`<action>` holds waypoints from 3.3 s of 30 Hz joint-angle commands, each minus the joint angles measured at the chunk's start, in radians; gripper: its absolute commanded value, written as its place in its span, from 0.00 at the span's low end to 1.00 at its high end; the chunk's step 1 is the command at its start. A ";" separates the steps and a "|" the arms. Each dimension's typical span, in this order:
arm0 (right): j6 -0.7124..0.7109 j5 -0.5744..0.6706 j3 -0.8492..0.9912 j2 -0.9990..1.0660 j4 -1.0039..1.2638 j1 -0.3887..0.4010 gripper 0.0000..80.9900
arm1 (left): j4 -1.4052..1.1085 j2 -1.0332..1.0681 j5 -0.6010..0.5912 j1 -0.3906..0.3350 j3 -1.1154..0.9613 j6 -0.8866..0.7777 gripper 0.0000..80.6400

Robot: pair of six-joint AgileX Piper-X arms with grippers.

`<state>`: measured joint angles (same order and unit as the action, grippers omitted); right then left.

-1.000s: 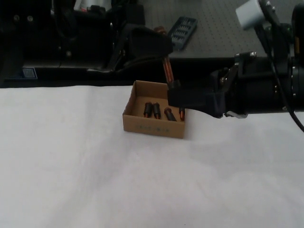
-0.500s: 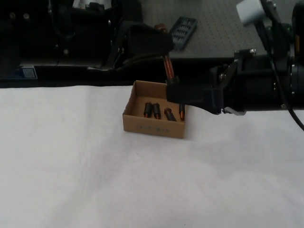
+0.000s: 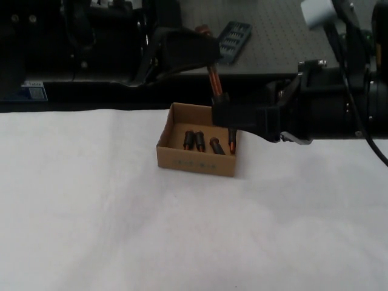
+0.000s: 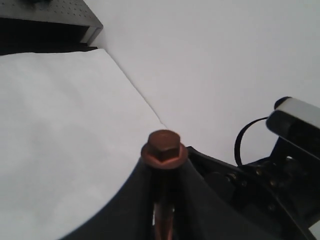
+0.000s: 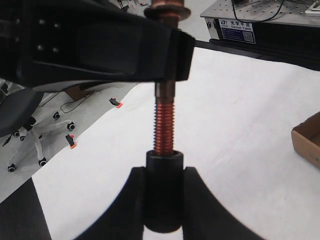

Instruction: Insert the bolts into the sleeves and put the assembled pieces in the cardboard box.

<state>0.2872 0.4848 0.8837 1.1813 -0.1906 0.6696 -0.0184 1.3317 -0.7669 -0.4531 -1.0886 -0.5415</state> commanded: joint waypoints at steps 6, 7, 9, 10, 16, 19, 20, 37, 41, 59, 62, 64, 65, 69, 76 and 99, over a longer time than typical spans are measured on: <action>0.024 -0.064 0.004 -0.002 0.072 -0.028 0.02 | 0.082 -0.016 -0.050 -0.001 -0.002 0.114 0.01; 0.028 -0.064 0.004 -0.002 0.090 -0.028 0.02 | 0.106 -0.016 -0.050 -0.001 -0.002 0.135 0.01; 0.028 -0.064 0.004 -0.002 0.120 -0.028 0.02 | 0.150 -0.016 -0.046 -0.001 -0.002 0.171 0.01; 0.030 -0.061 0.004 -0.002 0.131 -0.028 0.02 | 0.168 -0.016 -0.046 -0.001 -0.002 0.187 0.01; 0.030 0.008 0.004 -0.002 0.145 -0.028 0.02 | 0.180 -0.016 -0.029 -0.001 -0.002 0.206 0.01; 0.019 0.022 0.004 -0.002 0.147 -0.028 0.02 | 0.180 -0.016 -0.031 -0.001 -0.002 0.206 0.01; 0.009 0.023 0.004 -0.002 0.149 -0.028 0.02 | 0.180 -0.016 -0.031 -0.001 -0.002 0.206 0.01; -0.022 0.073 0.004 -0.004 0.229 -0.028 0.02 | 0.218 -0.016 0.089 -0.001 -0.002 0.113 0.01; -0.075 0.084 0.004 -0.004 0.229 -0.028 0.02 | 0.259 -0.016 0.089 -0.001 -0.002 0.066 0.01; -0.090 0.095 0.004 -0.004 0.227 -0.028 0.02 | 0.188 -0.016 -0.036 -0.001 -0.002 0.132 0.54; -0.090 0.095 0.004 -0.004 0.227 -0.028 0.02 | 0.174 -0.016 -0.039 -0.001 -0.002 0.119 0.77; -0.090 0.095 0.004 -0.004 0.227 -0.028 0.02 | 0.174 -0.016 -0.039 -0.001 -0.002 0.115 0.76; -0.090 0.095 0.004 -0.004 0.227 -0.028 0.02 | 0.174 -0.016 -0.039 -0.001 -0.002 0.115 0.74; -0.090 0.095 0.004 -0.004 0.227 -0.028 0.02 | 0.172 -0.016 -0.039 -0.001 -0.002 0.115 0.72; -0.090 0.095 0.004 -0.004 0.218 -0.028 0.02 | 0.089 -0.016 -0.080 -0.001 -0.002 0.036 0.72; -0.124 0.019 0.013 0.085 0.093 -0.051 0.02 | 0.357 -0.210 0.060 0.166 -0.002 0.136 0.69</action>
<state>0.1710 0.5073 0.8847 1.2521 -0.1073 0.6272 0.1115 1.2523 -0.8047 -0.3503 -1.0878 -0.4971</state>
